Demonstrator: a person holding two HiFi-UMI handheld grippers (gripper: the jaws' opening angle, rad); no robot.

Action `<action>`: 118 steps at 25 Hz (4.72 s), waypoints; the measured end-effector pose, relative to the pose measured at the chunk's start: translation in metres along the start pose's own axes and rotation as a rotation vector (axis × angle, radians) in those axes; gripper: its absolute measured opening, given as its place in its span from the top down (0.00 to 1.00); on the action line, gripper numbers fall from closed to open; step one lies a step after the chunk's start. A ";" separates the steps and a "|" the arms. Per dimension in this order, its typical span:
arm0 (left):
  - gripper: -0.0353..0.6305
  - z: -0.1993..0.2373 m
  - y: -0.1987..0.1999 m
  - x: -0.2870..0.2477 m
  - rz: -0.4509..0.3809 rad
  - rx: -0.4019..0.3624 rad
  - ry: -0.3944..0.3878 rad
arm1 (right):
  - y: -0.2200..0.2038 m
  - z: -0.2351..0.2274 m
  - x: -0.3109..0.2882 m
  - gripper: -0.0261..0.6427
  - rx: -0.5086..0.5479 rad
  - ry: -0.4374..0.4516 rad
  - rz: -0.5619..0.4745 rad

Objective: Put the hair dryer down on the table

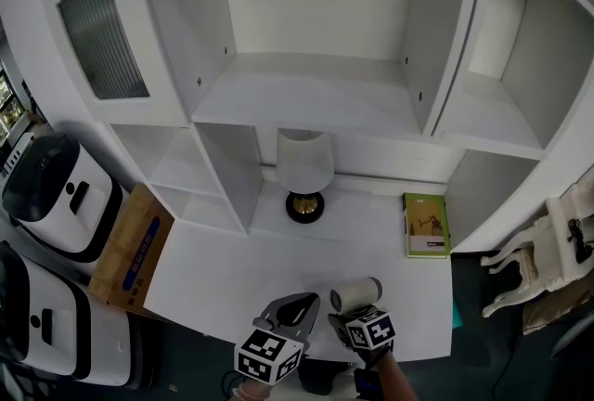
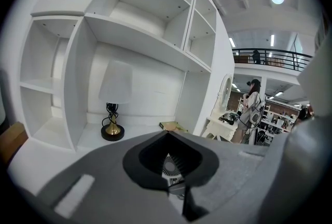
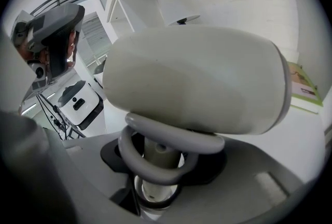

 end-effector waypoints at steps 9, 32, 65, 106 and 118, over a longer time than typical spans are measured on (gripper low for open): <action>0.95 0.003 -0.003 0.003 0.004 0.000 0.005 | -0.003 -0.006 -0.009 0.61 -0.032 -0.039 0.038; 0.95 0.020 -0.004 0.008 0.011 0.010 0.037 | -0.017 -0.014 -0.036 0.62 -0.046 -0.091 0.066; 0.95 0.037 -0.008 0.015 0.026 0.020 0.055 | -0.022 -0.016 -0.052 0.62 -0.055 -0.134 0.180; 0.95 0.042 -0.014 0.018 0.036 0.030 0.051 | -0.023 -0.008 -0.062 0.58 0.145 -0.211 0.378; 0.95 0.040 -0.017 0.019 0.040 0.029 0.046 | -0.022 -0.008 -0.062 0.57 0.169 -0.220 0.377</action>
Point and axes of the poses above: the fingertips, and each gripper's own axes: x backward along the fingers, z to its left, y out of its top, the point moved 2 cm from there along x, backward along the fingers, and after that the axes turned 10 degrees about x, right-handed, at the moved point
